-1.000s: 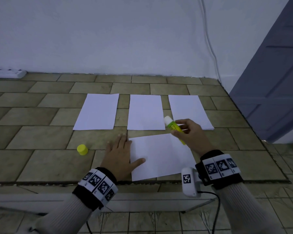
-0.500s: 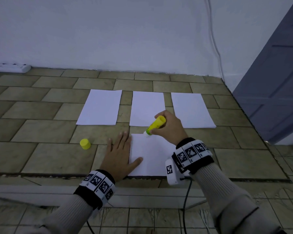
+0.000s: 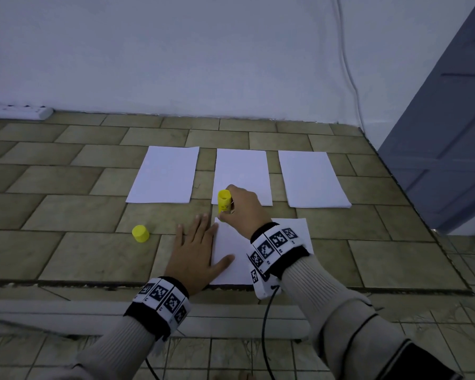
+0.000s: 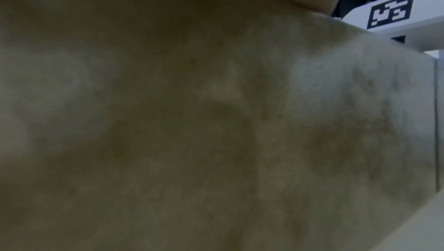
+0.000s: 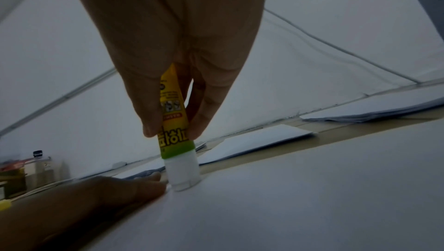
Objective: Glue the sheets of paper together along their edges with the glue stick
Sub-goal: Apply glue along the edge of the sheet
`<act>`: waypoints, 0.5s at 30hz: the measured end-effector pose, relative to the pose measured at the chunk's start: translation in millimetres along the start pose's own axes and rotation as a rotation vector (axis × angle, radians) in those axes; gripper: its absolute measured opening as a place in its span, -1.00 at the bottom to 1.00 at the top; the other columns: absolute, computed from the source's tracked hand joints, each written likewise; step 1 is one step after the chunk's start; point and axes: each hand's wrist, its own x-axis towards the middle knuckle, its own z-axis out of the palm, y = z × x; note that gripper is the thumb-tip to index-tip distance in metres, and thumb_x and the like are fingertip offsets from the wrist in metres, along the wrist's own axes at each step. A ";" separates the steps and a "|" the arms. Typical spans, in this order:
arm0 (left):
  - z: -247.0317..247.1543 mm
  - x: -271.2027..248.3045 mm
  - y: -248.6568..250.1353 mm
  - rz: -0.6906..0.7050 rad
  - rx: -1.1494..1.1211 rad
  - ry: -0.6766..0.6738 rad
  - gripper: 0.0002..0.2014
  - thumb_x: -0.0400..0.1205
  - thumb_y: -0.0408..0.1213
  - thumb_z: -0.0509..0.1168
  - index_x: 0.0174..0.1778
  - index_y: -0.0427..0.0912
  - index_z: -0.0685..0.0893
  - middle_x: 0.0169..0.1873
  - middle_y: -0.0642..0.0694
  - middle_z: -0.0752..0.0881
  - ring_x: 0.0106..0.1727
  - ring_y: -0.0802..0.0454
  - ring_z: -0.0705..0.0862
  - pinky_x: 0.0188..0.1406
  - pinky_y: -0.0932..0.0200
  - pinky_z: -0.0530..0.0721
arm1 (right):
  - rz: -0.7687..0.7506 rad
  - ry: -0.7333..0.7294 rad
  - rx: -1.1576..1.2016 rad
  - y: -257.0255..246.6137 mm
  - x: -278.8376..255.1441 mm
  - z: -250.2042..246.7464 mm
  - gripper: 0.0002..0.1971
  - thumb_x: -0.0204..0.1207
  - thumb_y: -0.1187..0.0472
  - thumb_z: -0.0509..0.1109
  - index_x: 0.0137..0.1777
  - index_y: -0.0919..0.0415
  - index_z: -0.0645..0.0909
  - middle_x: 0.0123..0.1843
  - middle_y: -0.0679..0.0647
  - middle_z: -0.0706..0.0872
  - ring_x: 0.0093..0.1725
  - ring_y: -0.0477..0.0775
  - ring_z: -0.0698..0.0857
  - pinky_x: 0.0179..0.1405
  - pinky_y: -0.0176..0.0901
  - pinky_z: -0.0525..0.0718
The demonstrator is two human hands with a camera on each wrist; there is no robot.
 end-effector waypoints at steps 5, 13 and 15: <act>0.2 0.0 -0.2 -0.004 0.036 -0.017 0.12 0.36 0.56 -0.59 0.72 -0.09 0.04 0.72 -0.09 -0.13 0.72 -0.02 -0.22 0.64 -0.26 -0.28 | -0.024 -0.028 -0.061 -3.6 1.4 0.0 -0.76 0.38 0.34 0.50 -0.06 0.31 0.49 -0.06 0.28 0.67 -0.06 0.29 0.63 -0.08 0.10 0.63; -1.9 -0.6 0.8 -0.016 0.042 -0.029 0.14 0.32 0.56 -0.62 0.72 -0.07 0.00 0.72 -0.08 -0.15 0.72 0.01 -0.23 0.64 -0.24 -0.30 | 0.034 -0.031 -0.116 0.9 -6.5 -7.6 -0.66 0.46 0.25 0.48 0.15 0.34 0.46 0.11 0.27 0.63 0.09 0.26 0.60 -0.05 -0.04 0.55; -1.8 -0.5 1.3 -0.022 0.057 -0.033 0.14 0.32 0.56 -0.64 0.72 -0.06 -0.02 0.72 -0.08 -0.16 0.72 0.01 -0.24 0.64 -0.23 -0.30 | 0.058 -0.014 -0.103 8.7 -11.2 -14.9 -0.70 0.46 0.27 0.46 0.10 0.32 0.46 0.08 0.27 0.63 0.07 0.26 0.60 -0.05 -0.02 0.56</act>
